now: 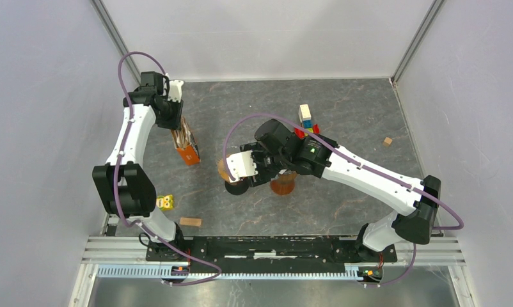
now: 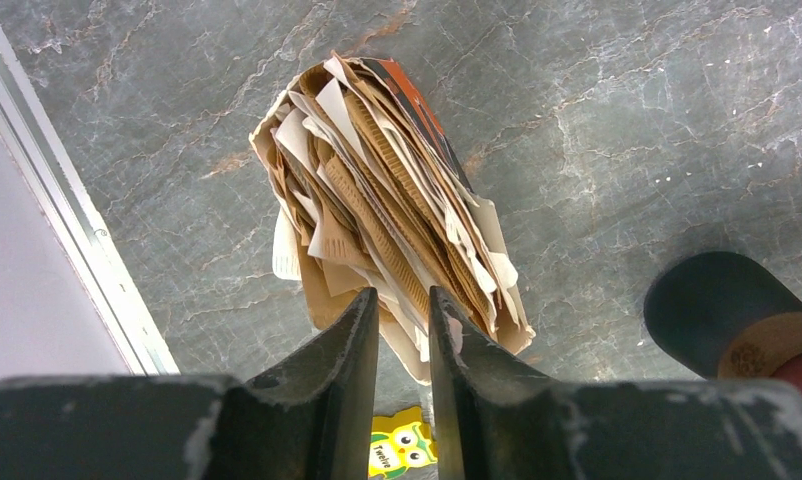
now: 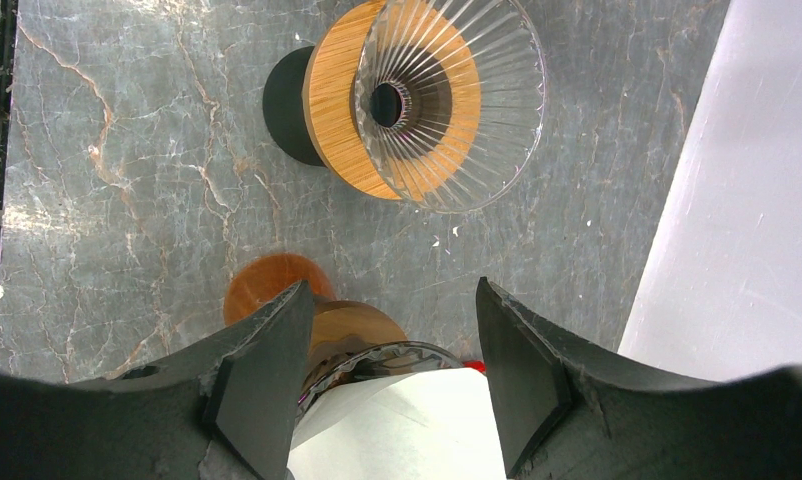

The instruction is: Place the coffee filter in the dripper

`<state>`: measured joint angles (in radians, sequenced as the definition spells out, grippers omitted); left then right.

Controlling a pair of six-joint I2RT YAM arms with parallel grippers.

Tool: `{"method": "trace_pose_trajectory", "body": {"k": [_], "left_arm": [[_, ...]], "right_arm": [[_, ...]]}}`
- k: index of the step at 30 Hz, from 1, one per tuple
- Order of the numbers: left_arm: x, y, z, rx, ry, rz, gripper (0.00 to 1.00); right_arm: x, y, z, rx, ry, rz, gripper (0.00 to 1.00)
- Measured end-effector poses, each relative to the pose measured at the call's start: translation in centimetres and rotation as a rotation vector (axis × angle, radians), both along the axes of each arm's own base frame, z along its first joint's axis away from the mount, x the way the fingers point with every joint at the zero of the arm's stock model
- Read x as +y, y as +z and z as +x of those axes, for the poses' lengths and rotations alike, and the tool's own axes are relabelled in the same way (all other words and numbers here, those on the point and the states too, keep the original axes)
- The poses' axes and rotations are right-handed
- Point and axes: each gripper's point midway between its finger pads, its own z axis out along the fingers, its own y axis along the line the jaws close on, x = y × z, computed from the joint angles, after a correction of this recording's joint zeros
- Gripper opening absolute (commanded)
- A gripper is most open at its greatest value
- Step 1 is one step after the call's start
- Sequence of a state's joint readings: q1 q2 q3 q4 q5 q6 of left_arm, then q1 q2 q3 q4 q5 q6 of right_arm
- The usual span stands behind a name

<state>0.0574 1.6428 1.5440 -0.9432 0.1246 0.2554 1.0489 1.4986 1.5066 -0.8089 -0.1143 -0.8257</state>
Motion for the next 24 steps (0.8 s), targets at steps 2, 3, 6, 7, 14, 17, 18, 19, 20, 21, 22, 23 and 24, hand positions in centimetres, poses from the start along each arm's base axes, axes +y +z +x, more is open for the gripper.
{"method": "trace_pose_trajectory", "body": {"k": [2, 3, 6, 7, 14, 17, 18, 19, 20, 21, 22, 23, 24], "left_arm": [[0.01, -0.34, 0.11, 0.008, 0.0, -0.001, 0.27], [0.02, -0.46, 0.16, 0.01, 0.0, -0.001, 0.25], [0.02, -0.81, 0.23, 0.019, 0.0, -0.002, 0.19], [0.02, -0.84, 0.24, 0.02, 0.0, -0.002, 0.16], [0.14, -0.86, 0.23, 0.021, 0.003, -0.003, 0.04], [0.13, -0.86, 0.21, 0.021, 0.002, -0.004, 0.02], [0.11, -0.85, 0.22, 0.021, 0.002, -0.006, 0.02], [0.1, -0.85, 0.21, 0.021, 0.001, -0.006, 0.02], [0.08, -0.82, 0.21, 0.021, 0.001, -0.007, 0.02], [0.08, -0.82, 0.18, 0.022, 0.001, -0.008, 0.02], [0.09, -0.78, 0.15, 0.023, 0.001, -0.008, 0.02], [0.1, -0.7, 0.15, 0.023, 0.001, -0.008, 0.02], [0.09, -0.56, 0.19, 0.02, 0.001, -0.008, 0.02]], "right_arm": [[0.01, 0.0, -0.01, 0.0, 0.001, 0.0, 0.67], [0.01, 0.0, -0.02, 0.001, 0.001, 0.0, 0.67], [-0.02, -0.13, -0.04, 0.002, 0.001, -0.002, 0.67], [-0.03, -0.21, -0.05, 0.003, 0.001, -0.003, 0.67], [-0.11, -0.59, -0.19, 0.011, 0.004, -0.01, 0.67], [-0.1, -0.62, -0.2, 0.012, 0.005, -0.011, 0.67], [-0.09, -0.64, -0.21, 0.013, 0.006, -0.011, 0.67], [-0.08, -0.65, -0.22, 0.013, 0.006, -0.011, 0.67], [-0.07, -0.67, -0.21, 0.013, 0.006, -0.011, 0.67], [-0.07, -0.68, -0.21, 0.013, 0.006, -0.012, 0.67], [-0.07, -0.68, -0.21, 0.014, 0.006, -0.012, 0.67], [-0.07, -0.68, -0.22, 0.014, 0.006, -0.011, 0.67], [-0.07, -0.68, -0.22, 0.014, 0.006, -0.011, 0.67]]}}
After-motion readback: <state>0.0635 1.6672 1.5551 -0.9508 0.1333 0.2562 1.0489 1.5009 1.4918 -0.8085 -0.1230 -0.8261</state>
